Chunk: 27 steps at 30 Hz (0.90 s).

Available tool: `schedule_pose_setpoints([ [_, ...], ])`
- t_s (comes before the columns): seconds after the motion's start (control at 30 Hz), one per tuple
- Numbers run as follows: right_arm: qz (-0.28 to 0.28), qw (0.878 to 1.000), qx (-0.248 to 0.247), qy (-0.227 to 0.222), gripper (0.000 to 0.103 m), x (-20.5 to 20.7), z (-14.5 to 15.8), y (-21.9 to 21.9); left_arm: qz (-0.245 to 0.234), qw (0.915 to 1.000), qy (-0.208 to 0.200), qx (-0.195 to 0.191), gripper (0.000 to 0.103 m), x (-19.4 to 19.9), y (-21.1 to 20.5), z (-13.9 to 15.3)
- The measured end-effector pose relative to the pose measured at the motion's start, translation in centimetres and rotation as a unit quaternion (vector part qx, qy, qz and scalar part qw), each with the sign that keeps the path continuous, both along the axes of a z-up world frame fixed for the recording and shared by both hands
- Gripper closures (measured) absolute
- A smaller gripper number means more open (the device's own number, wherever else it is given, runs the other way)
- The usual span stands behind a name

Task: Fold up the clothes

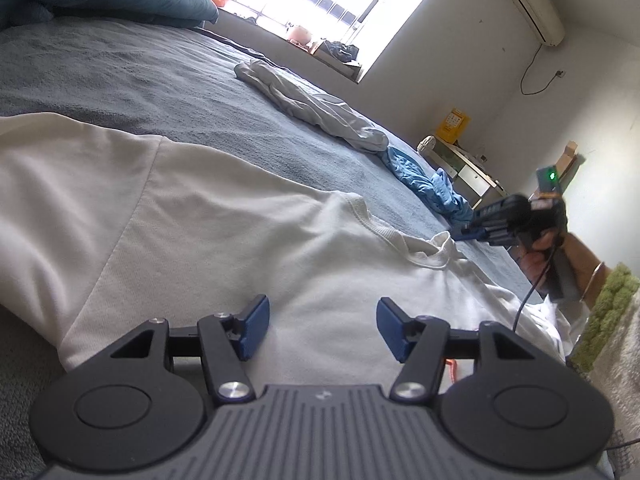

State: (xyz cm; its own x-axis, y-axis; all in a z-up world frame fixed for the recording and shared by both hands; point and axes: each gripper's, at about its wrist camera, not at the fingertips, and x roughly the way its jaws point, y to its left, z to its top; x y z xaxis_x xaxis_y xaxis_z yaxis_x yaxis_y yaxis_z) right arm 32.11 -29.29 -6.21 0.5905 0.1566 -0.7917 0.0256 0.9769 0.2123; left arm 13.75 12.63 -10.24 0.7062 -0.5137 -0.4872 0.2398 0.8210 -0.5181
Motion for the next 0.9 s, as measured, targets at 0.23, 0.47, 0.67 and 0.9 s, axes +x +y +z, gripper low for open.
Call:
schedule_pose_setpoints([
  [0.23, 0.083, 0.994, -0.063, 0.035, 0.062, 1.4, -0.2, 5.3, -0.001, 1.0, 0.0, -0.003, 0.042, 0.1, 0.1, -0.1],
  [0.47, 0.109, 0.986, -0.09, 0.093, 0.065, 2.1, -1.1, 6.2, -0.002, 1.0, 0.001, -0.006, 0.041, 0.0, 0.3, -0.1],
  [0.67, 0.142, 0.981, -0.113, 0.069, 0.097, 0.4, 0.1, 6.4, -0.002, 1.0, 0.0, -0.005, 0.041, 0.0, 0.3, -0.1],
  [0.9, 0.144, 0.974, -0.174, -0.031, 0.099, -1.9, 0.3, 7.4, -0.002, 1.0, 0.0, -0.004, 0.041, 0.0, 0.2, 0.0],
])
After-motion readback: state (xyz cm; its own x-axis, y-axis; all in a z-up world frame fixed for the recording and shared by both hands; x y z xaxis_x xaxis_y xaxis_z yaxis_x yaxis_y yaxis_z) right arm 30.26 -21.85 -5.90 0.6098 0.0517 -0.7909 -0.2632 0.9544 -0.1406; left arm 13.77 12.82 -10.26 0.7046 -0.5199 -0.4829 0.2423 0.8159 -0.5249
